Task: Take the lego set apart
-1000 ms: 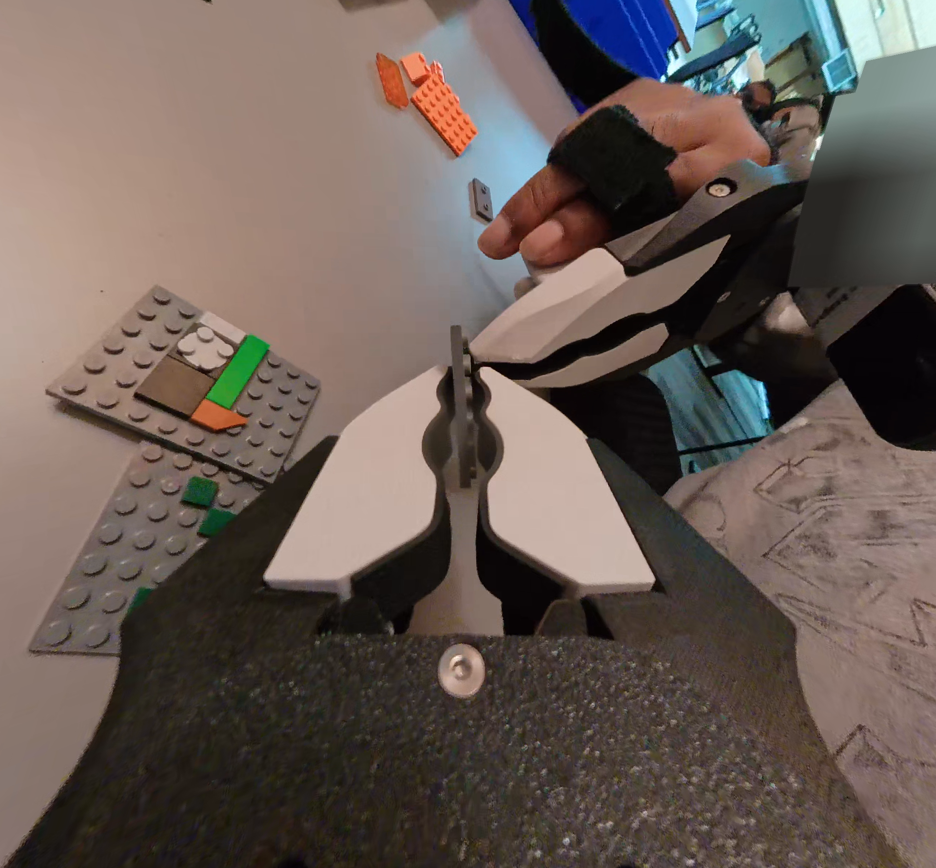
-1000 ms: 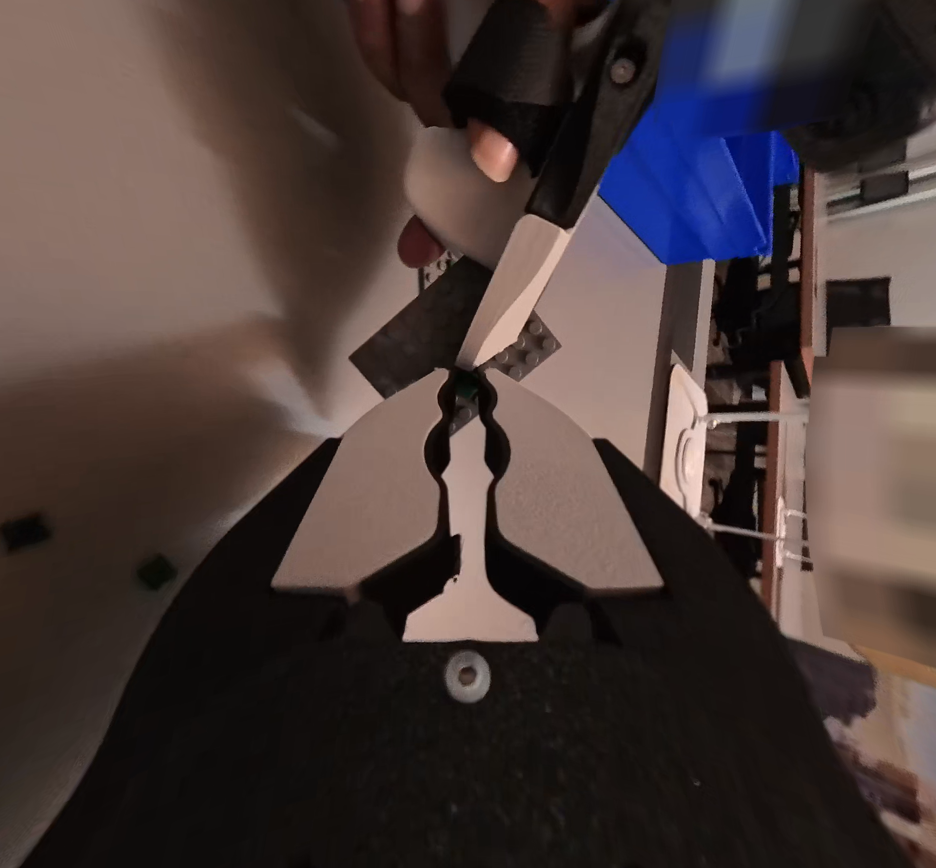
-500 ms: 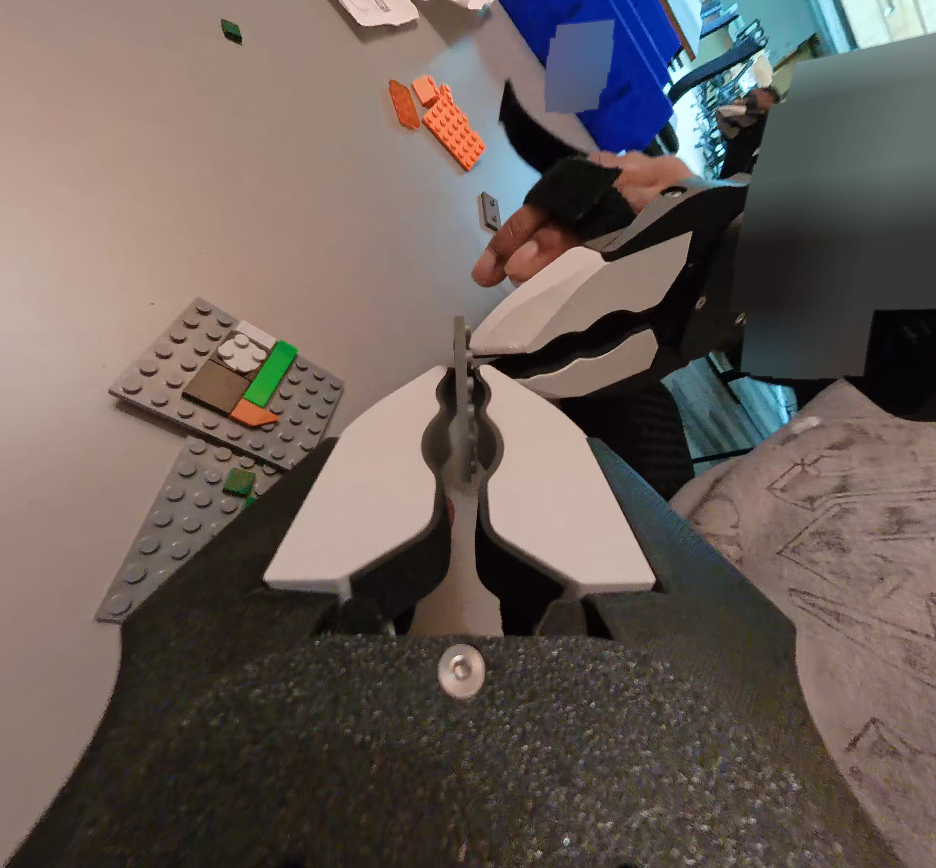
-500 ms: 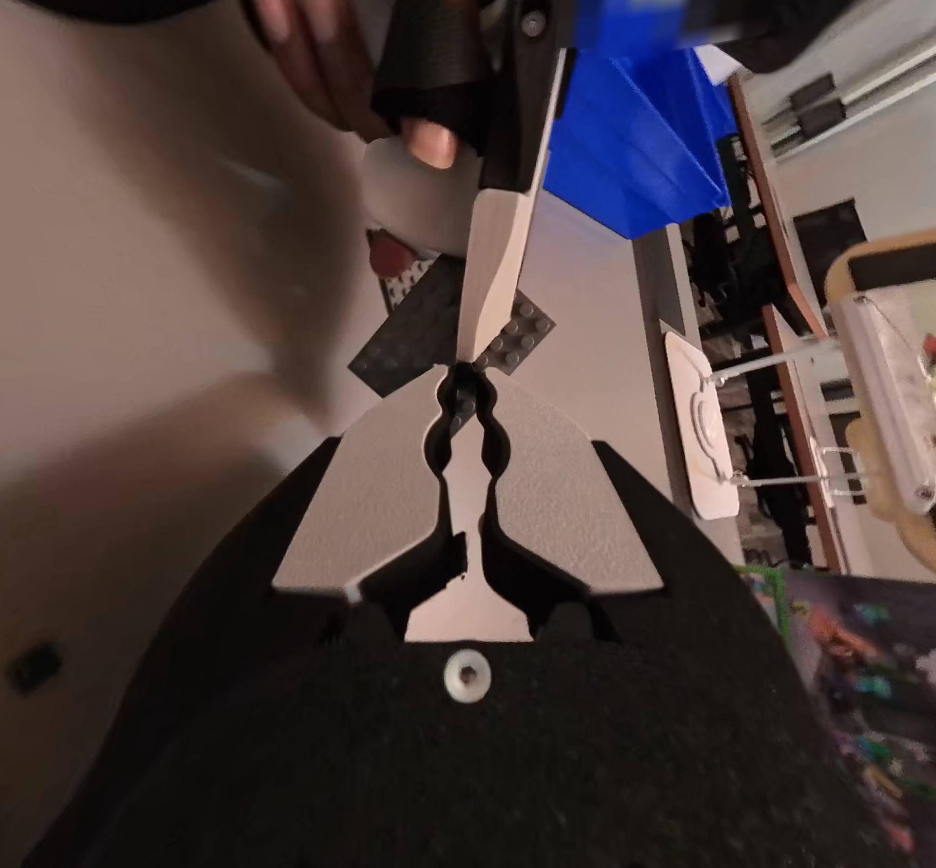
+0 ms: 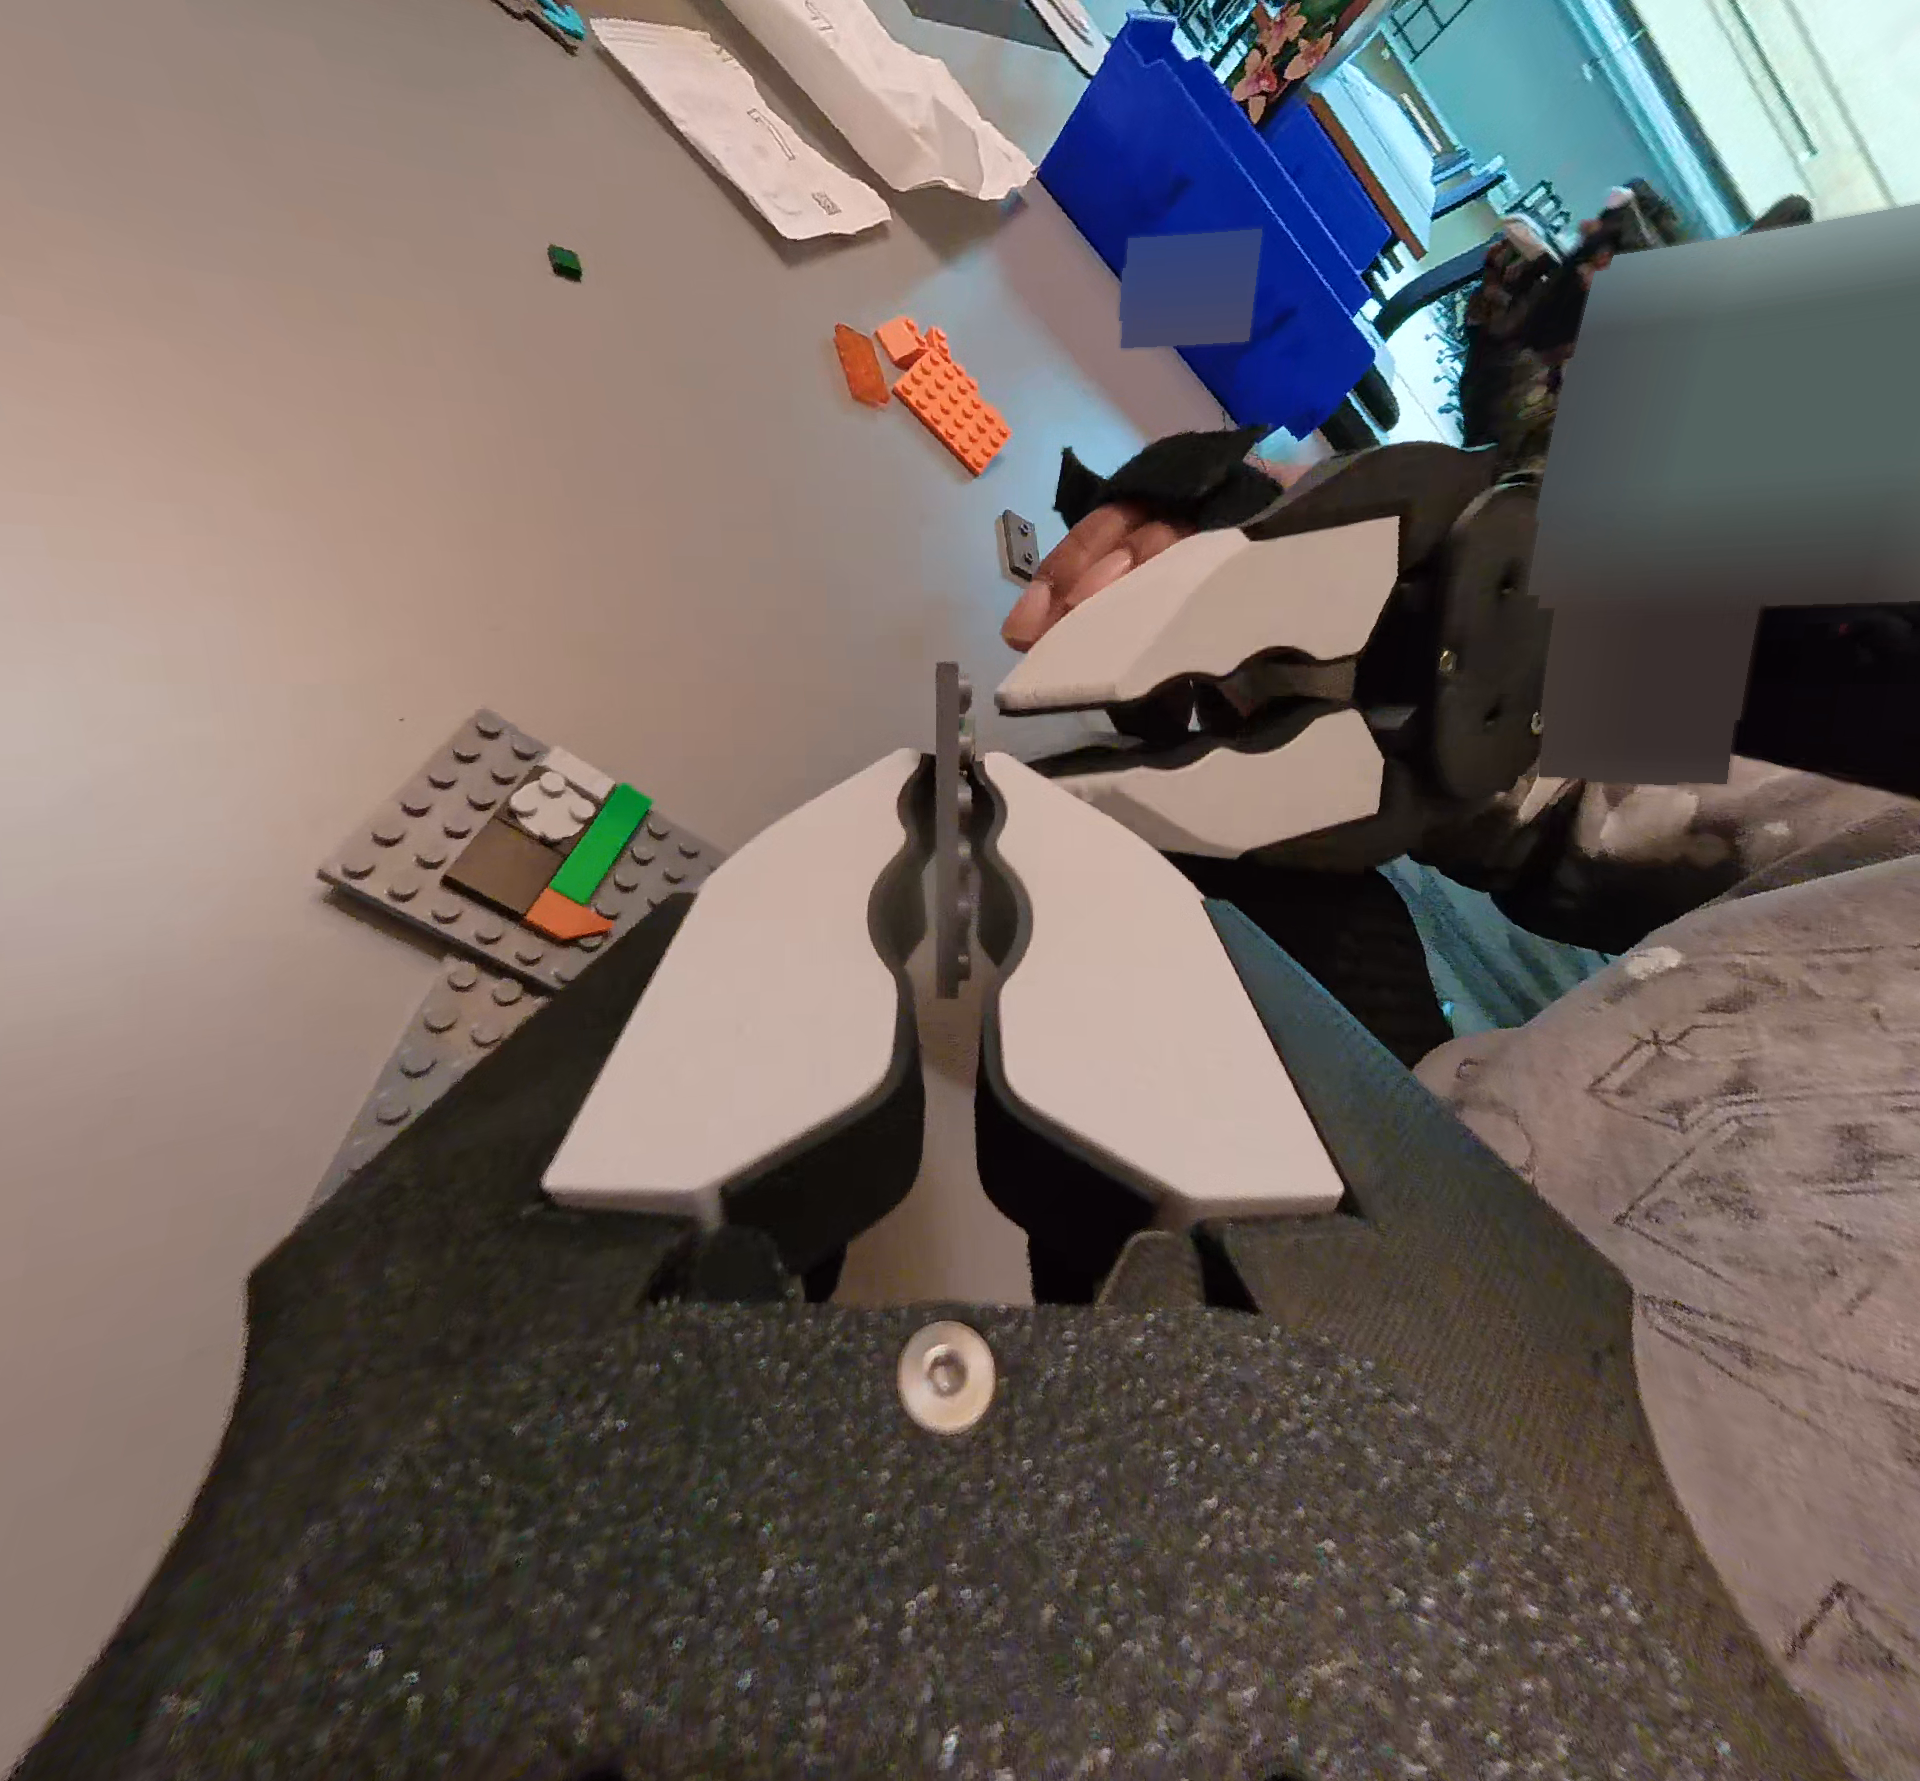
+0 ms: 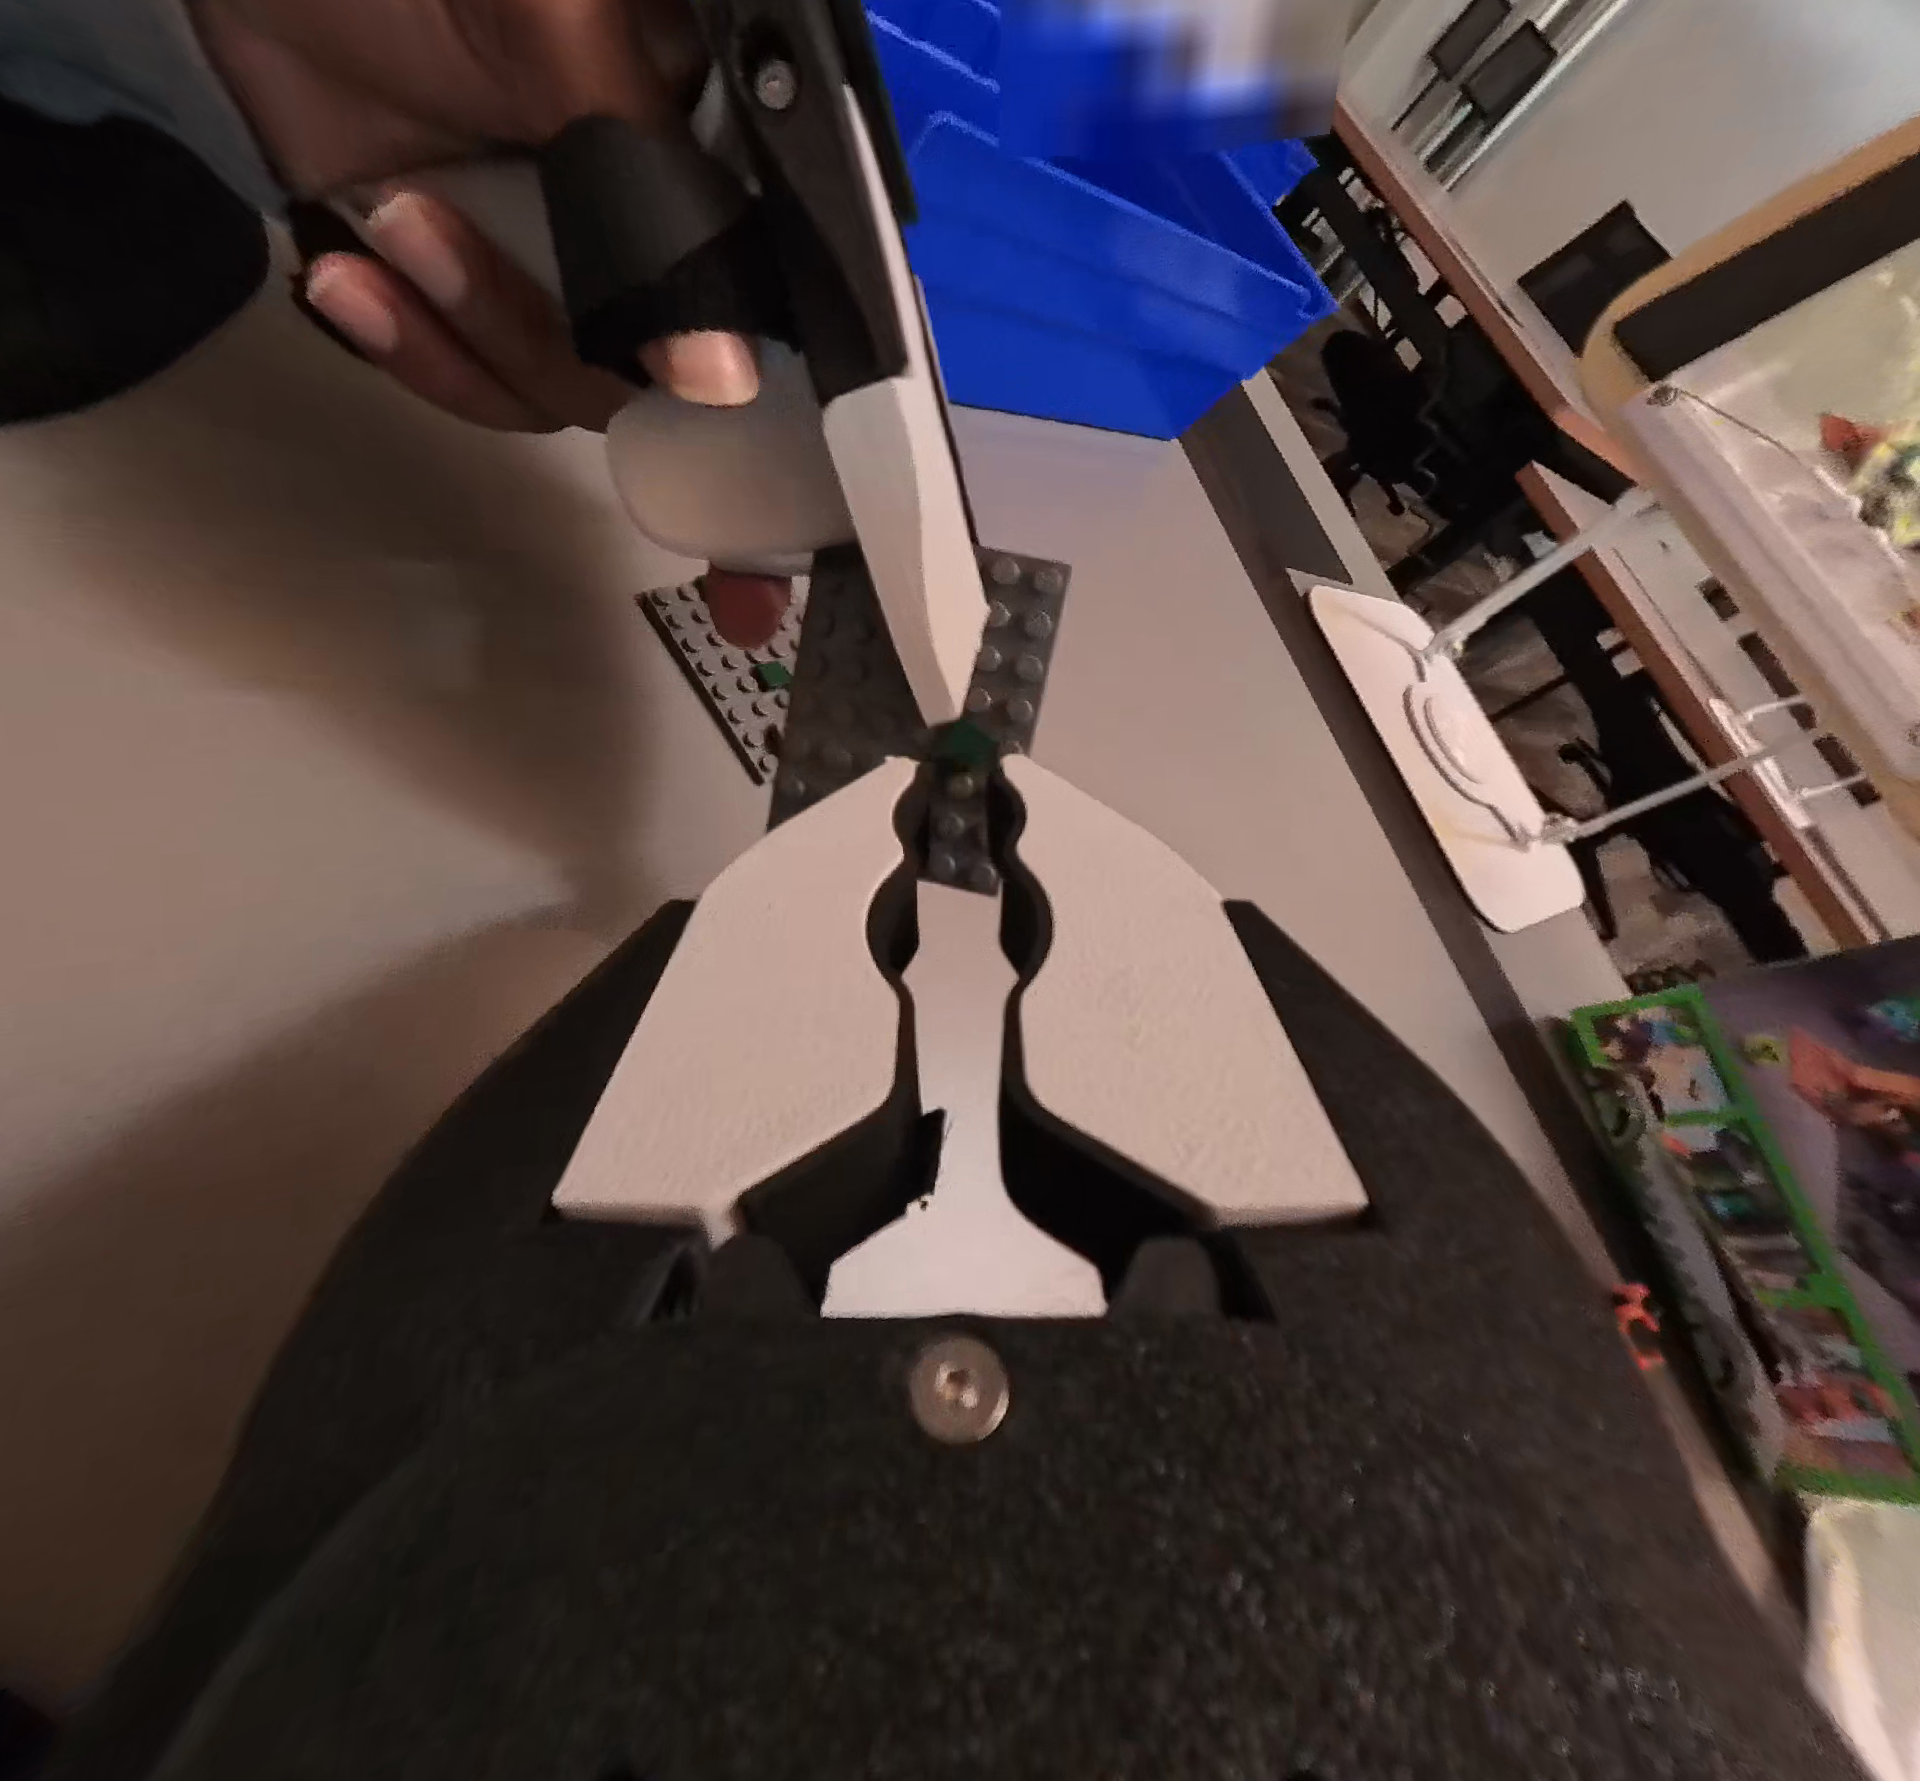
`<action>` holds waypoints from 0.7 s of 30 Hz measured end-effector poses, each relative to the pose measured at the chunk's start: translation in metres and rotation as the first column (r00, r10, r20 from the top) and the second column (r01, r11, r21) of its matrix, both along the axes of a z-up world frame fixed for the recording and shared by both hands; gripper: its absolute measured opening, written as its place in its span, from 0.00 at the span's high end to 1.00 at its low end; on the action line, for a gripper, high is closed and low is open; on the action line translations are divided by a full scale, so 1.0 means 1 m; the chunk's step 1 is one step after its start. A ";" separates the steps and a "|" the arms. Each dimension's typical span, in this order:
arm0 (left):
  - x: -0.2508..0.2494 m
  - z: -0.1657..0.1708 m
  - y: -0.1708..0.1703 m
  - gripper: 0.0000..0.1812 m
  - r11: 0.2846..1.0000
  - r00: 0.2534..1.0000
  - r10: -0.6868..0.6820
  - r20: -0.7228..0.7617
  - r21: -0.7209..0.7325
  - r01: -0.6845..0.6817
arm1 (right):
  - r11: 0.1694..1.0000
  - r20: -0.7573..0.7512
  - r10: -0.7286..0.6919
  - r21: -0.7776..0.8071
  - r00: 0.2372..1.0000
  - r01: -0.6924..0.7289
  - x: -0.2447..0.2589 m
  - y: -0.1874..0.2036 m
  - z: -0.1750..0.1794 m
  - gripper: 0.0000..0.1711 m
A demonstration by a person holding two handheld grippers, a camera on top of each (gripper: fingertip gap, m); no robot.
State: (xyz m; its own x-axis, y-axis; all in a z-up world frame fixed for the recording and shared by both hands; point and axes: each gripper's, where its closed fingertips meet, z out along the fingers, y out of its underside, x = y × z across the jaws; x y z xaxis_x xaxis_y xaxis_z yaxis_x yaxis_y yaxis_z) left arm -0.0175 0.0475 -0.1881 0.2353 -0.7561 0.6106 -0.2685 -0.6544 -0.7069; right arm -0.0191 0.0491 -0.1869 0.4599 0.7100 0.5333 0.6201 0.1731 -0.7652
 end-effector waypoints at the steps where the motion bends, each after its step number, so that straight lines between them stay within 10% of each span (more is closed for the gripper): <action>1: 0.001 0.001 -0.001 0.97 1.000 1.000 -0.003 0.000 0.005 0.003 | 1.000 0.014 0.003 0.012 1.000 -0.003 -0.002 0.001 0.000 0.94; 21: -0.003 -0.015 -0.006 0.97 0.997 0.984 -0.027 -0.177 0.062 0.039 | 0.974 0.448 0.148 0.090 0.882 -0.210 -0.009 0.006 -0.021 0.95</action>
